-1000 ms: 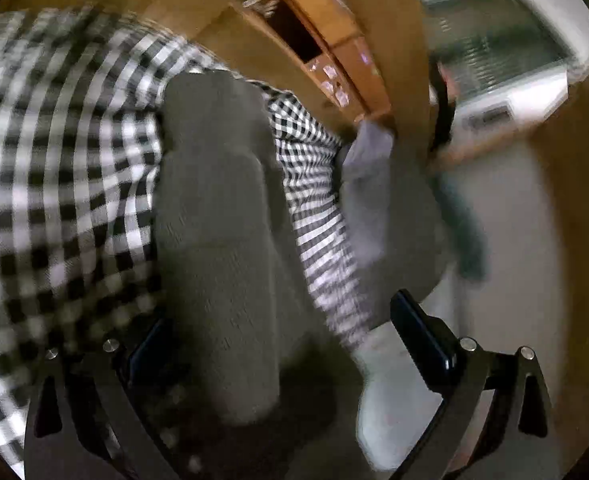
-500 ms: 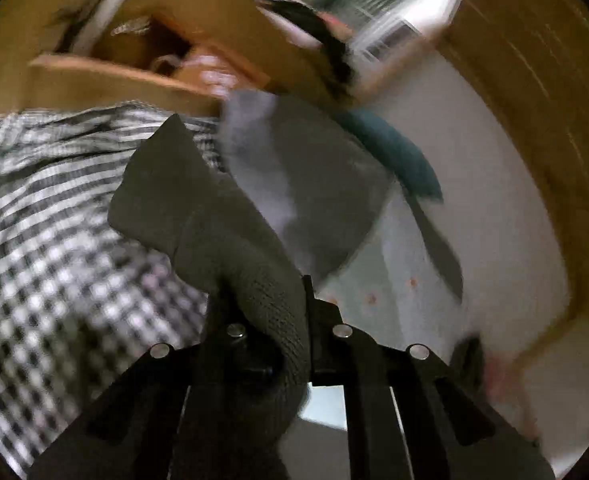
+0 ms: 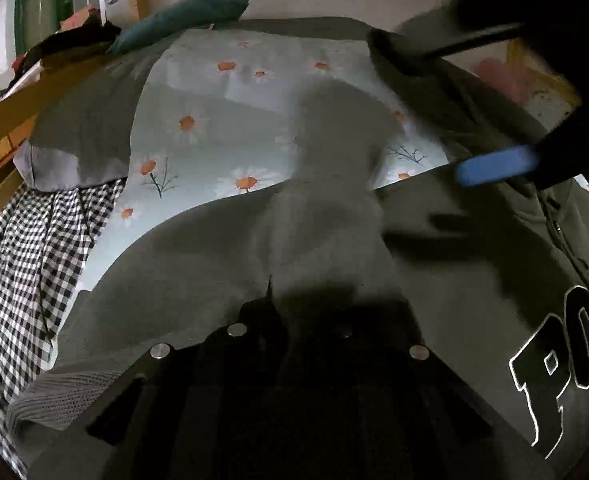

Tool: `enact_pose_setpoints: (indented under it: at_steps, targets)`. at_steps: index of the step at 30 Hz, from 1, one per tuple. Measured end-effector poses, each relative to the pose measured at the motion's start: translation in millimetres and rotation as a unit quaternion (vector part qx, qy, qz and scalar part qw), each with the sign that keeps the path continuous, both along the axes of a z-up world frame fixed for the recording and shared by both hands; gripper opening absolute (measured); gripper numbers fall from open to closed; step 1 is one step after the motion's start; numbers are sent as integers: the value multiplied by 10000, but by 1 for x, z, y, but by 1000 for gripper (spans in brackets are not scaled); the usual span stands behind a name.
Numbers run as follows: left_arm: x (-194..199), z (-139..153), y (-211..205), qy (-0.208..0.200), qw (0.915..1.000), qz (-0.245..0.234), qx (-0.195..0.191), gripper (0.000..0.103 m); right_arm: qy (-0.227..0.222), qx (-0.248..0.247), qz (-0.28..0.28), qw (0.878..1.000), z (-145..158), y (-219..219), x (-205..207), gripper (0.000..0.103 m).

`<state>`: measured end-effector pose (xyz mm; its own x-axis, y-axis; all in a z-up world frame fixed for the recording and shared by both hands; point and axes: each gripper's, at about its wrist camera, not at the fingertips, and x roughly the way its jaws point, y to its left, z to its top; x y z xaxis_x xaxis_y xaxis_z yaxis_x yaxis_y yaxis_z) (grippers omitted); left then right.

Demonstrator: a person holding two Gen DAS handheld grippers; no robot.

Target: Fold large clothes

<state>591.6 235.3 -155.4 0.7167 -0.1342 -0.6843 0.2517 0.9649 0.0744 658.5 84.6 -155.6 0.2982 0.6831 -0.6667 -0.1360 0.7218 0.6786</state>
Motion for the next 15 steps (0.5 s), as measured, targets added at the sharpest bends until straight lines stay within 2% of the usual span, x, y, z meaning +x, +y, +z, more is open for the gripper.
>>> enact_pose_setpoints:
  at_steps: [3, 5, 7, 8, 9, 10, 13, 15]
  targets:
    - [-7, -6, -7, 7, 9998, -7, 196, 8, 389, 111, 349, 9986, -17, 33, 33, 99]
    - [-30, -15, -4, -21, 9996, -18, 265, 8, 761, 174, 354, 9963, -26, 43, 49, 97]
    - [-27, -17, -2, -6, 9997, 3, 243, 8, 1094, -7, 132, 9939, -41, 44, 57, 54]
    - [-29, -17, -1, 3, 9998, 15, 215, 8, 1108, -11, 50, 9938, -44, 42, 58, 44]
    - [-32, -16, -1, 3, 9998, 20, 183, 8, 1009, 133, 46, 9948, -43, 39, 58, 25]
    - [-35, -16, -1, -12, 9999, 17, 159, 8, 813, 394, 112, 9958, -37, 35, 54, 21]
    - [-40, -9, 0, -175, 9998, 5, 113, 9, 178, 859, 226, 9959, -10, 26, 35, 17]
    - [-53, 8, -3, -600, 9981, -21, 132, 9, -250, 1142, 274, 9928, 11, 20, 22, 17]
